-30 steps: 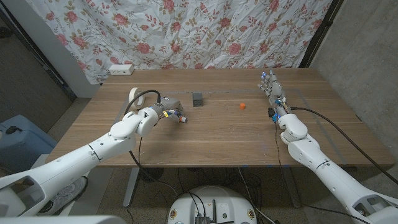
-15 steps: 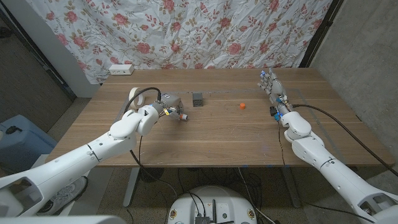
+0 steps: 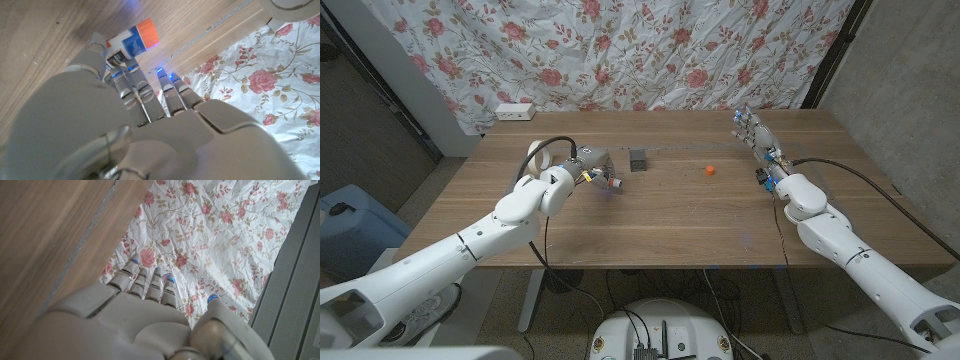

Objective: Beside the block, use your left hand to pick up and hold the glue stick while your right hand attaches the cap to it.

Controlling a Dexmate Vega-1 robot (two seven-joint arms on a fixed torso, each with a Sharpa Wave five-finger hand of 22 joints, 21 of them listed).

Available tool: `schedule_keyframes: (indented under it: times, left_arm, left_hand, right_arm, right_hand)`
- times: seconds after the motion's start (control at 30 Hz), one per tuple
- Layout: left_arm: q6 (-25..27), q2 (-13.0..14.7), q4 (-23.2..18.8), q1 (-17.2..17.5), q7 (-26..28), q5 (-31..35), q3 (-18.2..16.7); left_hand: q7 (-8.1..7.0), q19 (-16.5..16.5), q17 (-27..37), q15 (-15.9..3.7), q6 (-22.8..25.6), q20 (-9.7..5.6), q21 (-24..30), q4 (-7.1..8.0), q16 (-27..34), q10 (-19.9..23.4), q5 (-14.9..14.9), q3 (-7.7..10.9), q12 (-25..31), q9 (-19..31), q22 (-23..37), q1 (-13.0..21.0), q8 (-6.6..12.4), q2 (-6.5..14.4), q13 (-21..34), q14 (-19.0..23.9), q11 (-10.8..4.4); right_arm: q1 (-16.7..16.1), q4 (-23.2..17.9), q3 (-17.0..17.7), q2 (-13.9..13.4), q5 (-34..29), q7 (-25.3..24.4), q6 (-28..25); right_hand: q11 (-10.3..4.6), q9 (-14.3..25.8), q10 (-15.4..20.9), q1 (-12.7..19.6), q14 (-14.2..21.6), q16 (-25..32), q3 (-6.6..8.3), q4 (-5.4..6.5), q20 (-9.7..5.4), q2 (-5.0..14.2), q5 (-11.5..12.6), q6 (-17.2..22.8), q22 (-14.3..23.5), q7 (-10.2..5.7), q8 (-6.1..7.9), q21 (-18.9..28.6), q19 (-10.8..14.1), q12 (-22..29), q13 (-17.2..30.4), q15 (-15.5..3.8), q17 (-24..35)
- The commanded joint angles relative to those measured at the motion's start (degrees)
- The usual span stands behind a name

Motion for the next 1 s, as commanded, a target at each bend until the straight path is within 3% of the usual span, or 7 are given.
schedule_keyframes:
  times: [0.03,0.37,0.5,0.8,1.0]
  left_arm:
    - [2.0,-0.2,-2.1,0.6,-0.2,-0.4,-0.9]
    - [3.1,-1.5,-2.1,0.6,1.6,-1.5,-1.5]
    - [3.6,-2.2,-1.8,0.3,2.0,-1.7,-1.2]
    - [3.5,-3.5,-1.3,-0.2,4.0,-3.6,-1.2]
    - [4.5,-4.6,-1.2,-0.1,5.2,-4.8,-1.1]
  left_hand:
    - [2.05,0.4,0.1,-7.11,6.8,-0.29,0.1,0.08,0.0,3.0,0.4,-0.03,0.5,0.6,0.2,0.6,0.06,1.8,0.3,0.6,-2.03]
    - [2.47,0.3,0.1,-7.24,7.3,-0.37,0.1,0.13,0.0,3.9,0.4,-0.24,0.6,0.6,0.2,0.5,0.01,2.1,0.3,0.7,-2.0]
    - [2.75,0.4,0.1,-7.24,7.5,-0.35,0.1,0.15,0.1,4.3,0.3,-0.33,0.7,0.7,0.1,0.4,-0.03,2.2,0.3,0.8,-1.99]
    - [3.03,0.5,0.2,-7.29,7.8,-0.33,0.1,0.13,0.1,4.9,0.3,-0.54,0.7,0.7,0.1,0.3,-0.14,2.3,0.3,1.1,-2.01]
    - [3.11,0.5,0.2,-7.3,8.0,-0.32,0.1,0.13,0.2,5.1,0.3,-0.66,0.7,0.7,0.1,0.3,-0.16,2.3,0.3,1.2,-2.0]
  right_arm:
    - [1.2,-3.2,-1.6,-4.9,-7.0,-0.3,-3.6]
    - [2.7,-5.5,-3.2,-8.3,-12.7,0.3,-7.4]
    - [4.1,-7.6,-5.1,-10.8,-17.4,1.1,-11.8]
    - [5.6,-10.8,-6.9,-13.6,-23.7,2.0,-16.0]
    - [7.0,-13.0,-8.1,-15.0,-26.7,4.0,-19.5]
  right_hand:
    - [-0.59,0.1,-0.5,1.0,-1.1,-0.4,0.13,-0.96,-0.49,-0.82,0.2,-0.1,0.1,-0.89,-0.09,-0.3,-1.5,-0.1,0.2,-0.79,-0.2]
    - [-1.23,0.1,-1.9,2.4,-2.7,-0.7,0.54,-2.61,-0.44,-1.16,0.0,-1.5,0.1,-1.89,-0.37,-0.4,-4.2,-0.5,0.1,-0.07,-0.9]
    - [-1.35,0.1,-2.3,3.2,-3.1,-0.7,0.76,-3.44,-0.34,-1.41,0.0,-2.0,0.1,-2.49,-0.39,-0.2,-4.5,-0.5,0.1,-0.01,-1.1]
    - [-1.71,0.2,-3.2,6.9,-4.1,-0.6,1.4,-7.08,0.21,-3.25,-0.4,-4.3,0.1,-3.64,-0.38,0.1,-5.0,-0.4,0.1,0.21,-1.8]
    - [-1.67,0.2,-3.4,8.6,-4.7,-0.6,1.73,-8.75,0.96,-4.06,-0.5,-5.2,0.1,-3.63,-0.25,0.1,-5.5,-0.3,0.2,0.9,-2.1]
